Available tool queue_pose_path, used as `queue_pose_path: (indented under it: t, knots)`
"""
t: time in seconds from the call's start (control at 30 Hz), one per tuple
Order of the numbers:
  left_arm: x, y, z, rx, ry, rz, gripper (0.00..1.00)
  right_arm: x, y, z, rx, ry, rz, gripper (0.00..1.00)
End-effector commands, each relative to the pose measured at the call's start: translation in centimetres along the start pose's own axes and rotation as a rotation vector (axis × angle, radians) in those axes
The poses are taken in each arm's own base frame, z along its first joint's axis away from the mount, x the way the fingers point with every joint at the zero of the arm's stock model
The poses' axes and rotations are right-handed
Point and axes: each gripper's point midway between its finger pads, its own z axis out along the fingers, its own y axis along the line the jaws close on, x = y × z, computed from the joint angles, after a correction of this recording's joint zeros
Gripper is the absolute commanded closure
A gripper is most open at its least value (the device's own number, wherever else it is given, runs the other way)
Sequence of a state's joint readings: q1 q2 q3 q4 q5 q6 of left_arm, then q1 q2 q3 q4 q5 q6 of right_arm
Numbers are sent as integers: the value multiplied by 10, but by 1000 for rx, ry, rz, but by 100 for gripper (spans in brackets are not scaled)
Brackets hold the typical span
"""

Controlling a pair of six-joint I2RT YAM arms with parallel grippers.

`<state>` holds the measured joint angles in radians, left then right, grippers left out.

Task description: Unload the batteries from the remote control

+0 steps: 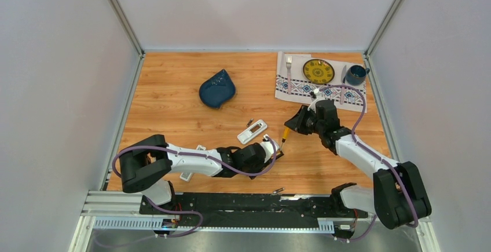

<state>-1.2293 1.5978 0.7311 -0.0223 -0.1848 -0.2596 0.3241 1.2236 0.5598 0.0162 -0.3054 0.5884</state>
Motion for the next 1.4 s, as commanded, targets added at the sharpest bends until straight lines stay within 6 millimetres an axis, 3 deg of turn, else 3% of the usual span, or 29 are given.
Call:
queue_pose_path:
  t: [0.0,0.37,0.87,1.1,1.37]
  knots:
    - [78,-2,6,30,263,29,72,14,35,-12,-145,69,105,100]
    - [82,-1,9,21,286,26,81,32,46,-25,-183,141,111,100]
    - [85,0,13,7,307,19,89,28,49,-38,-164,135,42,100]
    - [85,0,13,4,306,20,91,27,46,-34,-155,134,38,100]
    - [85,0,12,6,311,23,91,-12,38,-34,-35,13,-74,100]
